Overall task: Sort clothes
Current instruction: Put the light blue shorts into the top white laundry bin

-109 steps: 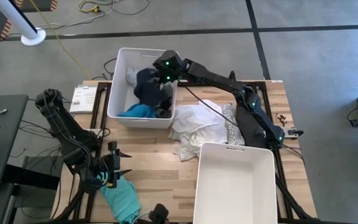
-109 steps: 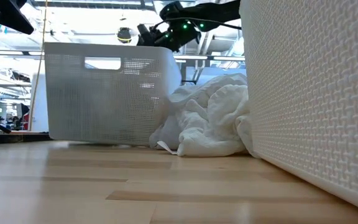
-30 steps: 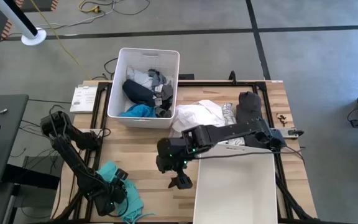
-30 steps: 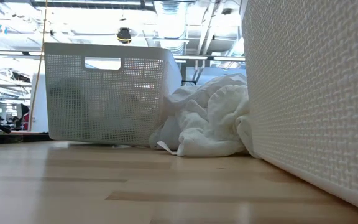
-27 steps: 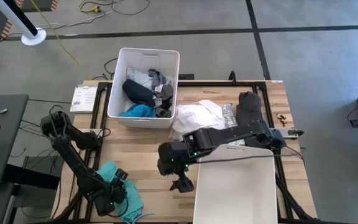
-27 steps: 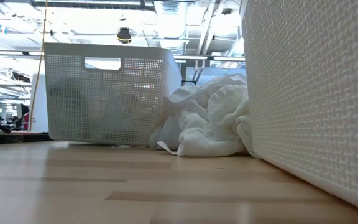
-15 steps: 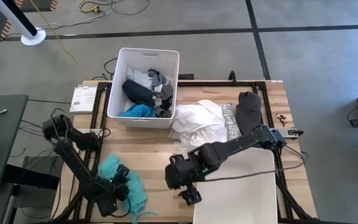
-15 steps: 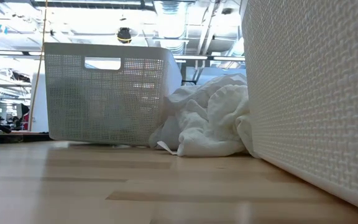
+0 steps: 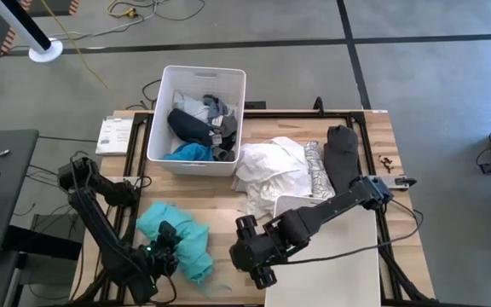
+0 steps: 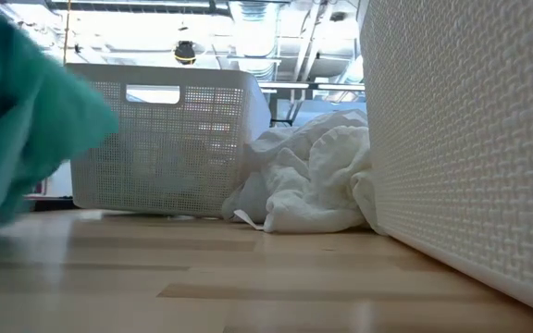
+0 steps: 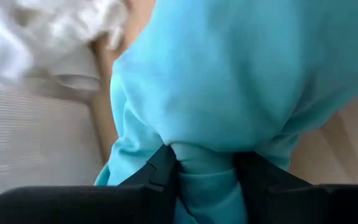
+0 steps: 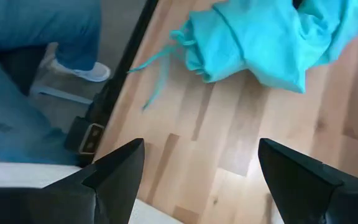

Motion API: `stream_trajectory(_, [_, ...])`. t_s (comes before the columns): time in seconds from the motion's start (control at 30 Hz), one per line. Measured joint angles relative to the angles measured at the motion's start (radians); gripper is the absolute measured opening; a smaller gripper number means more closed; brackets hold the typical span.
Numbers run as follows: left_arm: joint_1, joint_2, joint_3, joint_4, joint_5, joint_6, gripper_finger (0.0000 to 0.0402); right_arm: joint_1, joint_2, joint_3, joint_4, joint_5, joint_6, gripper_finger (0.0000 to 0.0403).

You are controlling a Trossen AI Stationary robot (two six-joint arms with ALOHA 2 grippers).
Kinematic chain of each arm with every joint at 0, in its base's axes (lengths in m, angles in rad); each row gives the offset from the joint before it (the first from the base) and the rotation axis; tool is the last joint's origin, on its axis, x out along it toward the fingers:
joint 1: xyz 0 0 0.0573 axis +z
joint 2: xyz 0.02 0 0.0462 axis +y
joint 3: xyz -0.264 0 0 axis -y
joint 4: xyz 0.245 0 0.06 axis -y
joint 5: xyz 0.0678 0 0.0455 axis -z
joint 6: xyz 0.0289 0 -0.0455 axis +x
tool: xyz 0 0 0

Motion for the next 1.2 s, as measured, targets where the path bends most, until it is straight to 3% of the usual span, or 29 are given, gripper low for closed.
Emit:
stream_trajectory(0.27, [-0.009, -0.009, 0.121, -0.132, -0.163, -0.009, 0.0089, 0.004, 0.000, 0.000, -0.007, 0.092, -0.015, 0.0328])
stream_trajectory(0.63, [-0.072, -0.142, 0.148, -0.157, -0.396, -0.030, 0.0089, 0.035, 0.000, 0.000, -0.031, 0.353, -0.077, 0.0328])
stream_trajectory(0.87, [-0.103, -0.207, 0.148, -0.120, -0.453, 0.073, 0.0089, 0.038, 0.000, 0.000, -0.031, 0.582, -0.099, 0.0328])
stream_trajectory(1.2, [-0.105, -0.246, 0.148, 0.051, -0.455, 0.354, 0.0089, 0.016, 0.000, 0.000, 0.168, 0.625, -0.268, 0.0328])
